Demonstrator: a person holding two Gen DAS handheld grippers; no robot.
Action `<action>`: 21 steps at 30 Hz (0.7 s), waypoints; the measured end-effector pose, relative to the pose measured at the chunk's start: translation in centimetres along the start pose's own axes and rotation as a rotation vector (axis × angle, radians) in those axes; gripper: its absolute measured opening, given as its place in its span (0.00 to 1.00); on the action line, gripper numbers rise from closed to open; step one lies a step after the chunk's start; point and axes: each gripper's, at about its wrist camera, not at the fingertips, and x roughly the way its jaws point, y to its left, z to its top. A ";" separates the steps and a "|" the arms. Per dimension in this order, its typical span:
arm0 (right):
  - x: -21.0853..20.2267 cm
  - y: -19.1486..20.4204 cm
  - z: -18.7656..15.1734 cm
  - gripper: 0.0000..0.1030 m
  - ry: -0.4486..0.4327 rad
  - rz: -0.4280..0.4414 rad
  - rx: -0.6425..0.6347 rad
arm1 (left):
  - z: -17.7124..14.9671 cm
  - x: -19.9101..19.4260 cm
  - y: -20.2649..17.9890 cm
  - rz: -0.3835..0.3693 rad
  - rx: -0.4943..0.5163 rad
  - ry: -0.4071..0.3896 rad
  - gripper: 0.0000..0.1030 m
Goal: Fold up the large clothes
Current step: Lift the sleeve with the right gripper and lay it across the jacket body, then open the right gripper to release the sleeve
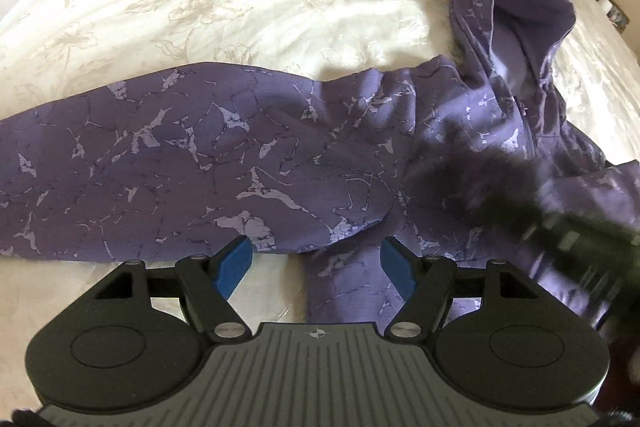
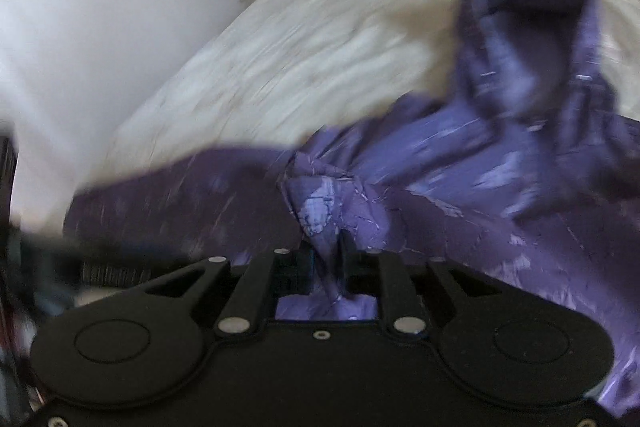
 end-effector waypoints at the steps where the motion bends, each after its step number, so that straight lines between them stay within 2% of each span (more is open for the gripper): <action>1: 0.2 0.5 -0.4 0.27 0.024 0.016 -0.037 | 0.0 0.0 -0.1 -0.001 0.000 -0.003 0.68; 4: -0.4 0.9 -1.5 0.32 0.058 0.037 -0.060 | 0.3 -0.1 -0.8 -0.003 0.000 -0.021 0.68; 7: -3.0 -0.5 -2.1 0.37 0.037 0.031 -0.041 | 0.5 -0.7 -2.2 -0.009 0.004 -0.059 0.68; 8: -4.0 -1.3 -2.3 0.42 0.032 0.020 -0.035 | 0.6 -0.8 -2.9 -0.017 0.003 -0.071 0.68; 12: -7.6 -4.6 -2.6 0.42 0.005 -0.057 -0.006 | 0.4 -0.5 -6.3 -0.051 0.015 -0.101 0.68; 17: -9.3 -9.0 -2.4 0.42 0.012 -0.121 0.034 | -0.6 1.7 -9.8 -0.079 0.082 -0.040 0.68; 20: -9.1 -13.5 -2.1 0.40 0.006 -0.252 0.091 | -1.3 3.0 -11.4 -0.071 0.152 -0.010 0.68; 21: -9.1 -15.8 -2.2 0.35 0.006 -0.314 0.158 | -1.4 3.5 -11.9 -0.062 0.175 -0.006 0.68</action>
